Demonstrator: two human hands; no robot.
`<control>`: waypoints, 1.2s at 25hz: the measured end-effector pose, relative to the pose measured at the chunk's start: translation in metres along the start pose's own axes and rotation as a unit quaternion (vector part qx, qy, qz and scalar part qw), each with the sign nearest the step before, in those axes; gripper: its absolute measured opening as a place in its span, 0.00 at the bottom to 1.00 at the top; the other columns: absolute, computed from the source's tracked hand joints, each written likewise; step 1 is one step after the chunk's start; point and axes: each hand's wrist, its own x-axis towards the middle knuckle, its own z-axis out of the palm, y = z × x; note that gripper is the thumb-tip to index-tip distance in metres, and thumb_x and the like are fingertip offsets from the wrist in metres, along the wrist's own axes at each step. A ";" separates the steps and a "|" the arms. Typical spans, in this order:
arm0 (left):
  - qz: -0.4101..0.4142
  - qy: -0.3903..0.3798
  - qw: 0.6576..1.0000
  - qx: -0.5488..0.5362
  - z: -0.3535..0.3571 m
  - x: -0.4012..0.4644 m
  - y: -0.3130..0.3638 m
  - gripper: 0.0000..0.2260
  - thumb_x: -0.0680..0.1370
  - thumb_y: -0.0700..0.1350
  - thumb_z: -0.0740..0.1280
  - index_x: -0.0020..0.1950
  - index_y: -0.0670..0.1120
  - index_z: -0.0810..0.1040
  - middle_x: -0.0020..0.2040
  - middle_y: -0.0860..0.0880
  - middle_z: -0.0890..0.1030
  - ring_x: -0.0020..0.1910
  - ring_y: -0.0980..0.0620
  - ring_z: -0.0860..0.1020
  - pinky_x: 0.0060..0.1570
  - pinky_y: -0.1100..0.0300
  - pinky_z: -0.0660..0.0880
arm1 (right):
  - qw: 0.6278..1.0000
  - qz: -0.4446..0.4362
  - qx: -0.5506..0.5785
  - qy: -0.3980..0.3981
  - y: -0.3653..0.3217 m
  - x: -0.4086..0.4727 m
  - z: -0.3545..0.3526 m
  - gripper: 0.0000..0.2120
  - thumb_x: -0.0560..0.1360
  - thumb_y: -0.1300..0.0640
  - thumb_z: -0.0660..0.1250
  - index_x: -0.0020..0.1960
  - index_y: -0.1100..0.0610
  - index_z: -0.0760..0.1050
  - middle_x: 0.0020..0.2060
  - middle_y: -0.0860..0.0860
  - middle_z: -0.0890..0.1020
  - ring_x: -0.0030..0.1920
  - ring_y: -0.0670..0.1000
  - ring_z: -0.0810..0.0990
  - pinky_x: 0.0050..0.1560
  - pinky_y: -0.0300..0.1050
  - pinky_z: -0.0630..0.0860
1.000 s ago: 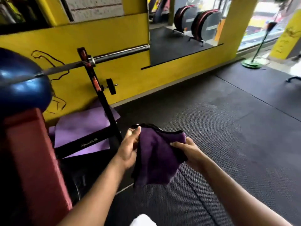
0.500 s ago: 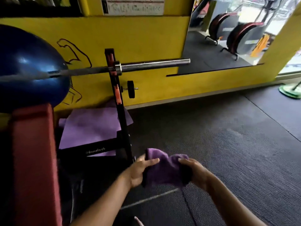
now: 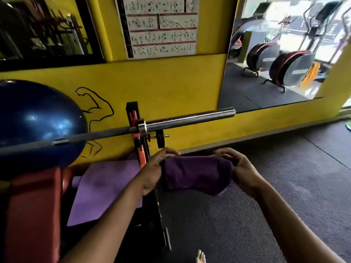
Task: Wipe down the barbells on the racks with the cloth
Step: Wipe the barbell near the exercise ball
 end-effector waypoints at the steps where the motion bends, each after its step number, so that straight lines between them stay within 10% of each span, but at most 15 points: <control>1: -0.011 -0.006 1.000 -0.010 -0.003 0.011 0.003 0.10 0.81 0.37 0.64 0.56 0.49 0.80 0.55 0.47 0.84 0.49 0.48 0.82 0.41 0.59 0.77 | 1.000 0.017 0.012 -0.013 -0.001 0.015 -0.007 0.17 0.74 0.74 0.66 0.55 0.57 0.81 0.51 0.57 0.85 0.45 0.52 0.83 0.41 0.44 0.80; 7: -0.079 -0.073 0.980 -0.169 -0.015 0.100 0.002 0.11 0.78 0.37 0.60 0.56 0.46 0.78 0.48 0.45 0.82 0.41 0.50 0.81 0.37 0.60 0.77 | 0.955 0.197 0.211 0.072 0.012 0.081 -0.024 0.24 0.80 0.46 0.59 0.35 0.54 0.85 0.35 0.51 0.83 0.33 0.49 0.80 0.37 0.42 0.77; 10: -0.093 -0.087 0.963 -0.239 -0.016 0.138 -0.005 0.14 0.77 0.44 0.57 0.55 0.44 0.80 0.53 0.42 0.79 0.48 0.46 0.79 0.45 0.54 0.75 | 0.920 0.195 0.326 0.091 0.025 0.093 -0.031 0.29 0.79 0.37 0.58 0.45 0.58 0.86 0.42 0.54 0.86 0.40 0.52 0.85 0.43 0.46 0.82; 15: 0.025 0.011 0.992 0.127 0.008 0.187 -0.016 0.05 0.80 0.46 0.71 0.54 0.54 0.83 0.54 0.54 0.84 0.53 0.52 0.83 0.51 0.55 0.80 | 0.906 0.203 0.319 0.191 0.017 0.103 -0.056 0.11 0.73 0.57 0.70 0.51 0.64 0.80 0.41 0.59 0.85 0.35 0.55 0.85 0.33 0.45 0.83; 17: 0.151 0.013 0.951 0.269 0.015 0.203 -0.004 0.06 0.80 0.45 0.70 0.55 0.55 0.82 0.54 0.55 0.83 0.52 0.54 0.83 0.52 0.53 0.81 | 0.894 0.126 0.346 0.257 0.003 0.111 -0.072 0.08 0.77 0.55 0.67 0.48 0.59 0.82 0.41 0.56 0.85 0.36 0.52 0.85 0.35 0.43 0.83; 20: 0.358 0.038 0.794 0.490 0.003 0.224 0.027 0.13 0.83 0.47 0.62 0.65 0.48 0.79 0.61 0.50 0.81 0.59 0.54 0.78 0.56 0.59 0.77 | 0.877 0.057 0.338 0.337 -0.017 0.118 -0.088 0.09 0.79 0.50 0.66 0.50 0.55 0.78 0.33 0.50 0.84 0.32 0.49 0.84 0.33 0.44 0.81; 27: 0.254 -0.182 0.658 0.686 -0.047 0.264 0.038 0.27 0.84 0.56 0.45 0.83 0.55 0.47 0.83 0.58 0.49 0.79 0.60 0.56 0.70 0.52 0.71 | 0.928 -0.033 0.003 0.371 -0.038 0.180 -0.102 0.07 0.80 0.53 0.65 0.51 0.56 0.78 0.38 0.48 0.79 0.36 0.44 0.80 0.37 0.44 0.76; 30: 0.260 -0.198 0.669 0.667 -0.045 0.264 0.037 0.27 0.85 0.53 0.49 0.83 0.56 0.44 0.83 0.59 0.47 0.78 0.57 0.62 0.64 0.62 0.74 | 0.897 -0.049 -0.134 0.419 -0.022 0.218 -0.104 0.10 0.76 0.48 0.66 0.49 0.54 0.79 0.38 0.47 0.82 0.43 0.54 0.82 0.44 0.53 0.80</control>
